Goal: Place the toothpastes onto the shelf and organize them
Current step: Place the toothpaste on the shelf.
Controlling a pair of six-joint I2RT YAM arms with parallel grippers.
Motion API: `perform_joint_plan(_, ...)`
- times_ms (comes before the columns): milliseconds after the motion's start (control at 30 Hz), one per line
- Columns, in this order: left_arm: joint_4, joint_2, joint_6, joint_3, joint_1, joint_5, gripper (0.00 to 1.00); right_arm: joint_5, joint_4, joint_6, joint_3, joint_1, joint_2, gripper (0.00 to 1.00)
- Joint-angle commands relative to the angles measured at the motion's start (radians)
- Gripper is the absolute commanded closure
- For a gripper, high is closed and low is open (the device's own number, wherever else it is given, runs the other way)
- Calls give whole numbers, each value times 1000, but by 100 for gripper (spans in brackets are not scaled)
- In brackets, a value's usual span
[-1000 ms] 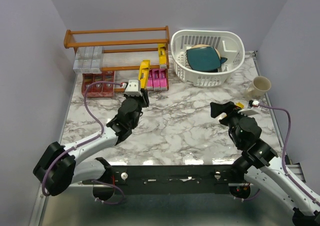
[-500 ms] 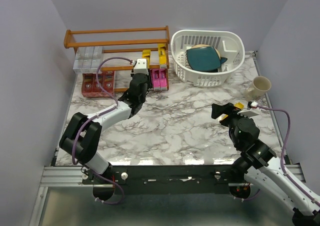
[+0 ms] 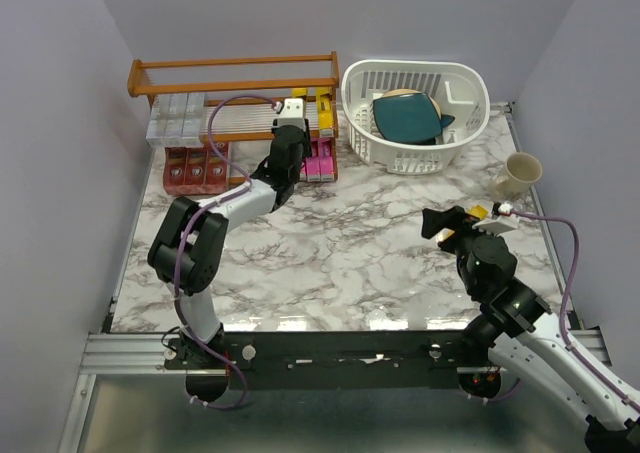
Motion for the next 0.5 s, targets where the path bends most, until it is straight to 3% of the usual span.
perform_joint_plan(0, 54, 65, 14, 68, 24, 51, 70, 23, 23, -12, -17, -3, 11, 0)
perform_joint_plan(100, 58, 96, 23, 94, 31, 62, 64, 15, 28, -15, -17, -3, 18, 0)
perform_joint_plan(233, 51, 105, 26, 101, 39, 68, 48, 10, 29, -15, -13, -3, 31, 0)
perform_joint_plan(467, 54, 71, 18, 64, 40, 73, 36, 3, 32, -17, -13, -3, 34, 0)
